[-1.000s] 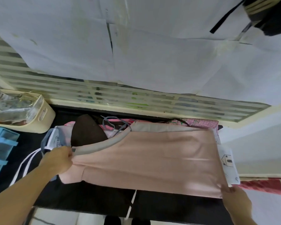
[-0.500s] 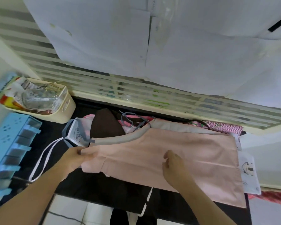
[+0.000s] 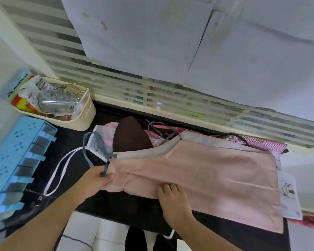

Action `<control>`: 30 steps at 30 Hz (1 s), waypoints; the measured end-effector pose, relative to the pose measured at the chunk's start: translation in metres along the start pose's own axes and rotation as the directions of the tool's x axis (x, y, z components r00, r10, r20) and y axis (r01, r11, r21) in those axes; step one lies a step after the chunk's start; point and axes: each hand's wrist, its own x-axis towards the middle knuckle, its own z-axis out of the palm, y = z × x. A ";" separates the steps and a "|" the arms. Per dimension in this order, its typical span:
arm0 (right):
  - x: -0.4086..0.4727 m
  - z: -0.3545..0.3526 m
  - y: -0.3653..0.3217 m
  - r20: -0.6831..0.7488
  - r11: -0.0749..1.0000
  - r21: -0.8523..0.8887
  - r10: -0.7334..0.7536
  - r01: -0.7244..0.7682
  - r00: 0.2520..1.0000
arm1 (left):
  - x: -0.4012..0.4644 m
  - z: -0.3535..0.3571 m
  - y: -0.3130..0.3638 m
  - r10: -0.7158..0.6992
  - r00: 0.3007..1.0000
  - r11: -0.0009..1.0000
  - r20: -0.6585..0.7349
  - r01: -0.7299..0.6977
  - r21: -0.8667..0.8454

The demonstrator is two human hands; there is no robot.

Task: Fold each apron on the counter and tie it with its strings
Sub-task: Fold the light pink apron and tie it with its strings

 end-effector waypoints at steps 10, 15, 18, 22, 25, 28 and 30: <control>-0.014 -0.003 0.018 0.173 0.934 0.357 -0.029 -0.035 0.984 | 0.025 -0.001 0.014 -0.089 0.977 0.815 -0.196 0.185 0.550; -0.034 -0.002 0.094 0.027 0.728 0.592 0.410 -0.345 0.912 | 0.021 0.032 0.065 0.434 0.882 0.741 -0.184 -0.233 0.630; -0.044 -0.002 0.165 -0.063 0.622 0.636 0.632 -0.457 0.773 | 0.028 0.073 0.110 0.356 0.934 0.844 -0.023 -0.311 0.436; -0.038 -0.007 0.239 -0.175 0.665 0.593 0.657 -0.454 0.733 | 0.047 0.118 0.141 0.298 0.955 0.914 0.013 -0.289 0.286; -0.023 -0.009 0.269 -0.192 0.804 0.429 0.527 -0.412 0.828 | 0.056 0.134 0.151 0.267 0.962 0.903 0.063 -0.272 0.333; -0.007 -0.008 0.282 -0.114 0.851 0.331 0.465 -0.408 0.878 | 0.065 0.139 0.154 0.282 0.958 0.888 0.040 -0.277 0.367; -0.001 -0.005 0.290 -0.167 0.852 0.335 0.474 -0.403 0.865 | 0.068 0.138 0.158 0.317 0.948 0.884 -0.010 -0.292 0.364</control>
